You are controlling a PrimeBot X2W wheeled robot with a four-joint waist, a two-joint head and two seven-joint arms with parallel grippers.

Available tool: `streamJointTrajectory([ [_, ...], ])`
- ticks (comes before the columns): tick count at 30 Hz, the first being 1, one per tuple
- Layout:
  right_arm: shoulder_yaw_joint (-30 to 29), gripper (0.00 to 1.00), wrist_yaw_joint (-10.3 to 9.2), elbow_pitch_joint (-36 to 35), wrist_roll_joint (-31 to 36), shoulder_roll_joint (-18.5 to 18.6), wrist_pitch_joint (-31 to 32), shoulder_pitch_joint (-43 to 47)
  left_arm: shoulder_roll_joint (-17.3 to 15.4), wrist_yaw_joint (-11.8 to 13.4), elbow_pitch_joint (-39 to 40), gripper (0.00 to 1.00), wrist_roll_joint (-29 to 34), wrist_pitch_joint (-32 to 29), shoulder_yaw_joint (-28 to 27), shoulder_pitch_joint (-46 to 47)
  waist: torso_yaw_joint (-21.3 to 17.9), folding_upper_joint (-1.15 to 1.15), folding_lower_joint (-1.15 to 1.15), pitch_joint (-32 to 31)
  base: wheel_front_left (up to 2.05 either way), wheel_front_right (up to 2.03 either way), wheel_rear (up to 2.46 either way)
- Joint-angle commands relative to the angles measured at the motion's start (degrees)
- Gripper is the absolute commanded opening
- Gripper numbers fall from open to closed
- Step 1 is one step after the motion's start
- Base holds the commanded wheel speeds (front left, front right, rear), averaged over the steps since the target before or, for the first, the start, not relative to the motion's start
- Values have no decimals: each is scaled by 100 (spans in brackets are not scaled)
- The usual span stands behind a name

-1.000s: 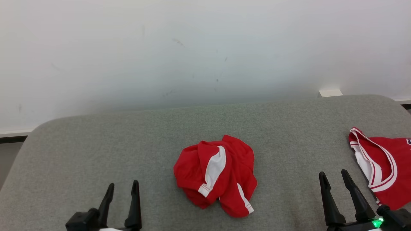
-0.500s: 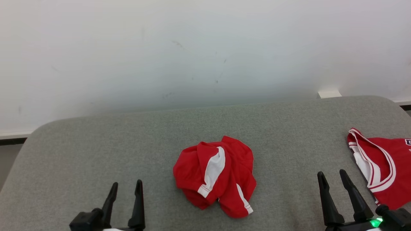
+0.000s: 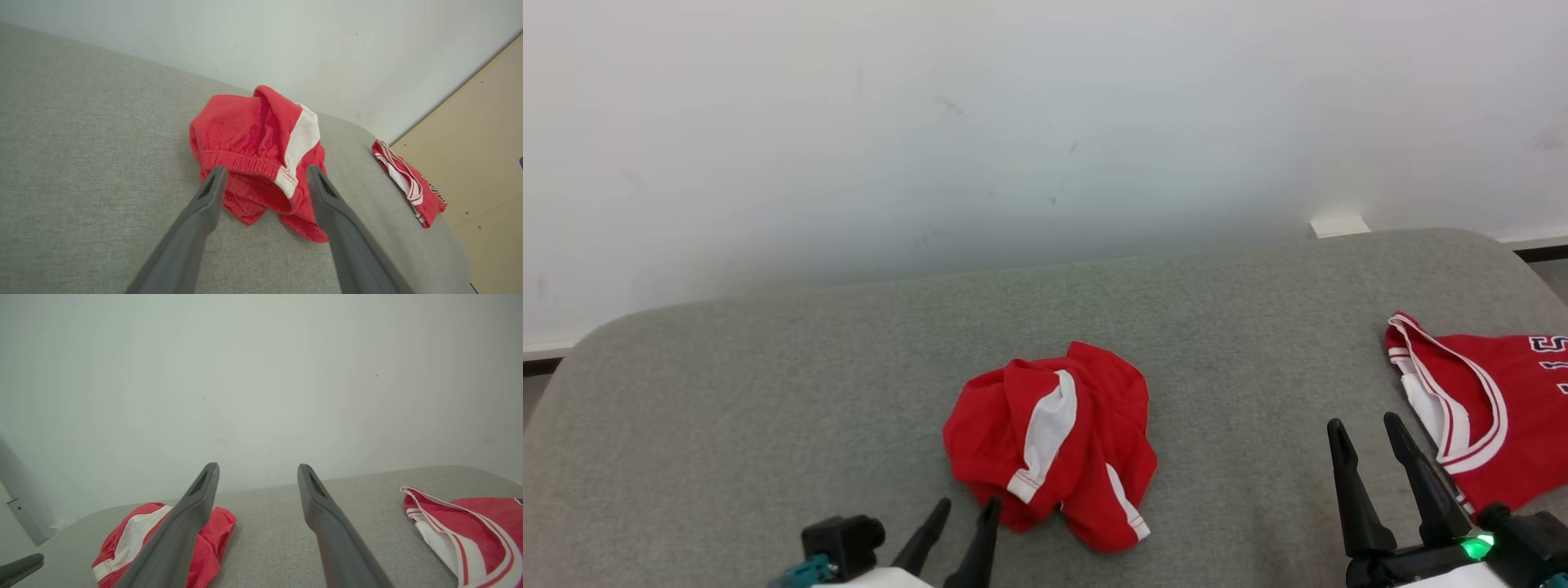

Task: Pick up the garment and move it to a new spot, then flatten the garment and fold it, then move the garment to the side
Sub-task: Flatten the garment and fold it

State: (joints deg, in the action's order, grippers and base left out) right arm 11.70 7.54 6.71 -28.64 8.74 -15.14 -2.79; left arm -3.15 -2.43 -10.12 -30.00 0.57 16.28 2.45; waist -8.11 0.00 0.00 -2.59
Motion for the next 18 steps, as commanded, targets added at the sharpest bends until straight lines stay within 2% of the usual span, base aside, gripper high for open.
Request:
streamJointTrajectory([
  [1,-6,100,-11,0,-8,13,4,-77,-10,-10,-21,100,-111,-139,51,43,-119,0,0,46,0,0,0],
  [6,8,100,-11,35,-18,-19,4,-121,-6,-19,-262,100,-363,-494,181,110,-420,0,0,136,0,0,0],
  [17,29,100,-11,75,-62,-30,4,-196,-19,24,-720,100,-525,-341,89,502,-947,0,0,279,0,0,0],
  [18,21,100,-11,70,-61,-37,4,-177,-30,27,-738,84,-532,-312,64,524,-957,0,0,280,0,0,0],
])
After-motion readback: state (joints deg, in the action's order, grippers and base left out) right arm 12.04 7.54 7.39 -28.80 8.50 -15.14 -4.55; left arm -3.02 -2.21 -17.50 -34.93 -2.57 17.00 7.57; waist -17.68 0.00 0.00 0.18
